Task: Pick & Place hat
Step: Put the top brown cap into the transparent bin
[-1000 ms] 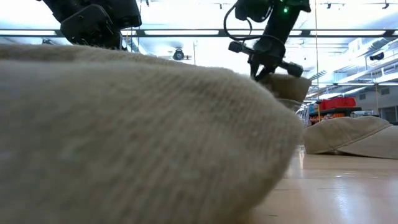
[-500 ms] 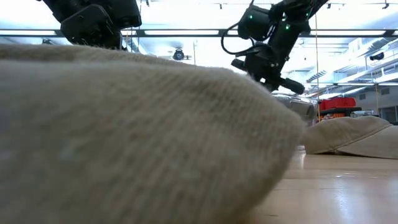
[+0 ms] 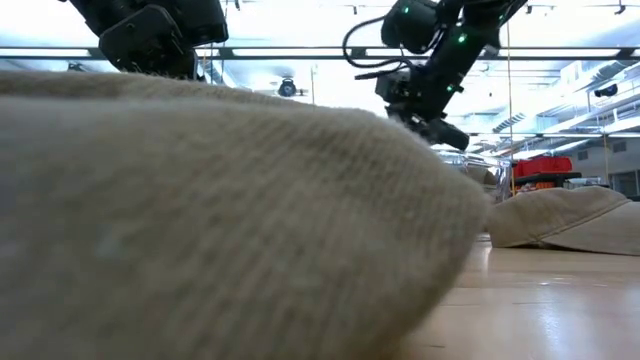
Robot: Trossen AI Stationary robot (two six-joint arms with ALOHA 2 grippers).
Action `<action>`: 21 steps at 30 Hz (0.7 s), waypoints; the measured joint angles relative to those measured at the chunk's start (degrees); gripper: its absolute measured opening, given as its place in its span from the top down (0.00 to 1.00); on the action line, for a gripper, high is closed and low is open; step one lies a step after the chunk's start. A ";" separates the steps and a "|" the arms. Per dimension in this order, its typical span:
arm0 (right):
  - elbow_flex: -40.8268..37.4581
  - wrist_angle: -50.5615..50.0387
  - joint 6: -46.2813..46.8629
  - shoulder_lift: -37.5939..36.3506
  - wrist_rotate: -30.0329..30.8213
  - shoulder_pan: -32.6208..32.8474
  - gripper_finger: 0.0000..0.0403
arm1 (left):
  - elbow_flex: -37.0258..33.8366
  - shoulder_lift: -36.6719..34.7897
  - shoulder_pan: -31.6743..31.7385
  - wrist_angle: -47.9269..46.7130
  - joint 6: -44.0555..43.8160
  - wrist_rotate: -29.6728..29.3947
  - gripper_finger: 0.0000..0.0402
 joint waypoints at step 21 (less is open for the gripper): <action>0.00 -32.05 67.79 -7.45 30.73 26.33 0.64 | 0.01 0.09 0.34 1.58 0.01 -0.30 0.55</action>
